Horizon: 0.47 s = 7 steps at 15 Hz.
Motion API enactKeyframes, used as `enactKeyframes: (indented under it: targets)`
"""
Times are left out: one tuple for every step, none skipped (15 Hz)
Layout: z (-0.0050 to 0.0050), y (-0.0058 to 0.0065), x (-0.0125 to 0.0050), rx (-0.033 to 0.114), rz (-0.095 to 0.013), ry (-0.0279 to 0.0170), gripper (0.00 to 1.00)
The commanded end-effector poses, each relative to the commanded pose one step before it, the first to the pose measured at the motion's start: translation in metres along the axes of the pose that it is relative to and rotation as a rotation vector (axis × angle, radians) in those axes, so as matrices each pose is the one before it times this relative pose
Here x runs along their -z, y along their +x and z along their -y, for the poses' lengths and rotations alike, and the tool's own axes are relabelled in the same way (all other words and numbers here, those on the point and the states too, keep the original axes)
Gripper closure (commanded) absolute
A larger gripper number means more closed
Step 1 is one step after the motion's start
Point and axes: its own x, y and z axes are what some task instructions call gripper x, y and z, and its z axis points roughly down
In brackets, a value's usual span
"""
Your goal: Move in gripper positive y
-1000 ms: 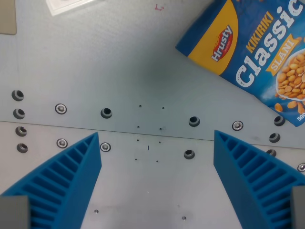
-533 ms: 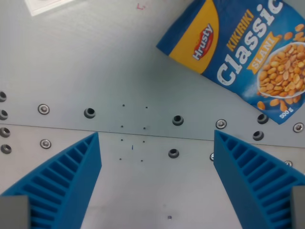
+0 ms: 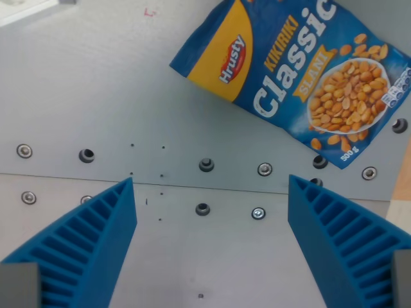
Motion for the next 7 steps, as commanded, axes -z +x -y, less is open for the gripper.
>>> enactKeyframes:
  targets:
    - [-0.01695,0.00571,0.00188,0.0176,0.0049,0.01131,0.00]
    - [-0.00500,0.00000,0.00000,0.0000,0.0000,0.00000,0.00]
    - [-0.00500,0.00000,0.00000,0.0000,0.0000,0.00000,0.00]
    - [-0.00500,0.00000,0.00000,0.0000,0.0000,0.00000,0.00]
    - [-0.00500,0.00000,0.00000,0.0000,0.0000,0.00000,0.00]
    - [-0.00500,0.00000,0.00000,0.0000,0.0000,0.00000,0.00]
    - [-0.00500,0.00000,0.00000,0.0000,0.0000,0.00000,0.00]
